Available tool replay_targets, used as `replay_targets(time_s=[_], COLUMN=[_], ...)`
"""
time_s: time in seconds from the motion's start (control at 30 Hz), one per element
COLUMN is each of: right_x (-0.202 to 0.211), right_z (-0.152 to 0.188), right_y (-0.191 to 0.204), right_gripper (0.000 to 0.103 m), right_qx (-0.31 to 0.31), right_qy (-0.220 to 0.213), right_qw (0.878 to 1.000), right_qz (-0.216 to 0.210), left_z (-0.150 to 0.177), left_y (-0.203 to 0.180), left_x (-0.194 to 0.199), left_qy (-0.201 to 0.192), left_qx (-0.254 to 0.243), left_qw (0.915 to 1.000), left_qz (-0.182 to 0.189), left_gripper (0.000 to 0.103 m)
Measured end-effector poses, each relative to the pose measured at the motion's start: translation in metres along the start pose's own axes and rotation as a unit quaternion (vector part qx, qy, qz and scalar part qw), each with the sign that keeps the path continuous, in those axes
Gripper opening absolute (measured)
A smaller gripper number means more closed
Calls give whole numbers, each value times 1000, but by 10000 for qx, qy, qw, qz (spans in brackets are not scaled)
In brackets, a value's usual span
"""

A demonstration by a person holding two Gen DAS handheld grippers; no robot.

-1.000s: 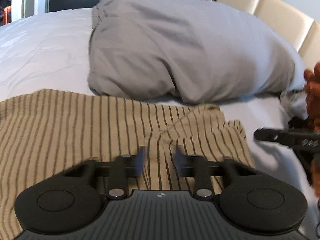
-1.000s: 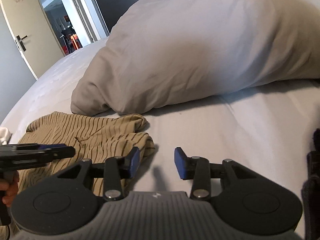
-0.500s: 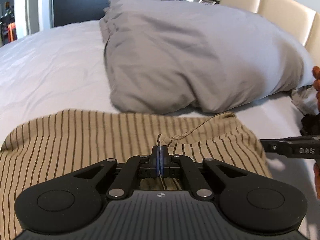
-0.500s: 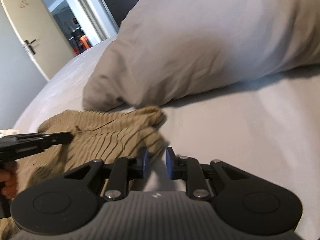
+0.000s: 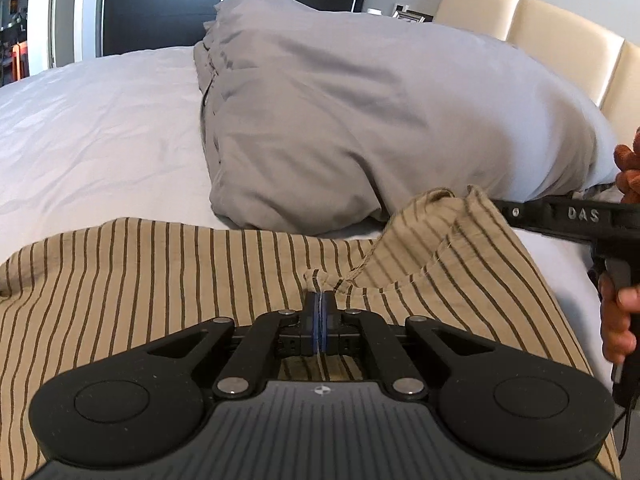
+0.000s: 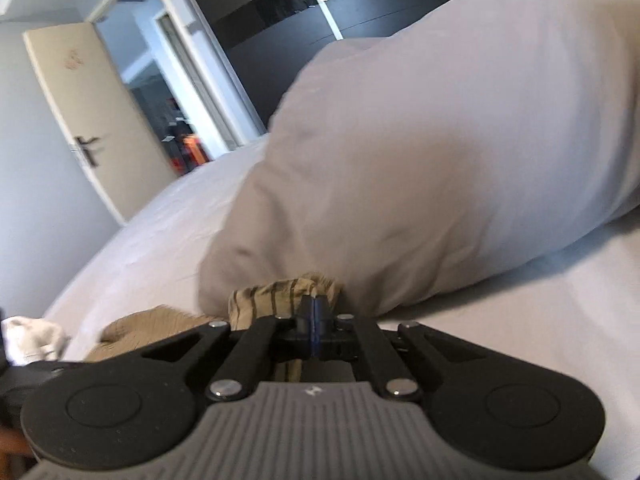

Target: Fold clothes

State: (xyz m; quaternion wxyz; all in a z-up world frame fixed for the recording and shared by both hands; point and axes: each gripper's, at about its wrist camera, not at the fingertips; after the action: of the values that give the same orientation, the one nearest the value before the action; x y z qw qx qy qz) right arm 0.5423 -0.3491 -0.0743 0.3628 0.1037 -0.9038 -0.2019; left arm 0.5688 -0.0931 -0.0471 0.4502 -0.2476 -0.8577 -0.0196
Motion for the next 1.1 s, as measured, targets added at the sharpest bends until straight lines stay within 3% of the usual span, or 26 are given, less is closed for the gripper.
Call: replay_targets(time_s=[0.1, 0.17, 0.33, 0.53, 0.6, 0.67, 0.73, 0.77, 0.8, 0.83, 0.97, 1.1], right_x=[2, 6, 14, 5, -3, -13, -21, -25, -29, -27, -15, -22], right_z=[-8, -10, -2, 21, 27, 29, 28, 26, 25, 21, 7, 5], right_y=[-4, -12, -21, -27, -24, -21, -17, -14, -12, -6, 13, 10], right_gripper=[10, 51, 49, 48, 51, 65, 66, 50, 19, 3, 3, 7], right_qx=[-125, -281, -157, -618, -822, -982, -1068, -1086, -1102, -906, -167, -259], right_qy=[-199, -198, 52, 776, 934, 1048, 1019, 964, 909, 743, 29, 199], right_qw=[9975, 9960, 9971, 9947, 9914, 9886, 9882, 9887, 9893, 9926, 9986, 9994], right_qz=[662, 828, 740, -263, -410, -460, -419, -361, -303, -322, -509, -110], left_z=[-2, -1, 0, 5, 7, 7, 6, 6, 5, 5, 3, 0], left_y=[0, 0, -1, 3, 3, 1, 0, 0, 0, -1, 0, -2], left_x=[-4, -8, -9, -10, -13, -15, -15, -15, -14, -13, -3, -14], left_qy=[39, 63, -24, 40, 80, 81, 65, 58, 48, 10, -306, -164], left_qx=[56, 44, 64, 101, 134, 178, 181, 190, 196, 183, 125, 31], left_qw=[10000, 10000, 10000, 9999, 9999, 9998, 9998, 9998, 9998, 9998, 9994, 9998], left_qz=[-33, -62, -20, -49, -64, -37, -29, -21, -10, 35, 90, -111], left_gripper=[0, 0, 0, 0, 0, 0, 0, 0, 0, 0, 0, 0])
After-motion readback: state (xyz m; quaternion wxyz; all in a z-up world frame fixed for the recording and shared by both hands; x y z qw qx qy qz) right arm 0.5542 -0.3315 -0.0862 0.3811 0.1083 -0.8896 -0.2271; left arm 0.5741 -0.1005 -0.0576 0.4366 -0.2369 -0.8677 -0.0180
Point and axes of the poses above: each gripper's, at about its wrist camera, not at the fingertips, and x roughly against the way its jaws point, y to its left, z to its underside, and after that the axes turned 9 degrees about y, right-handed
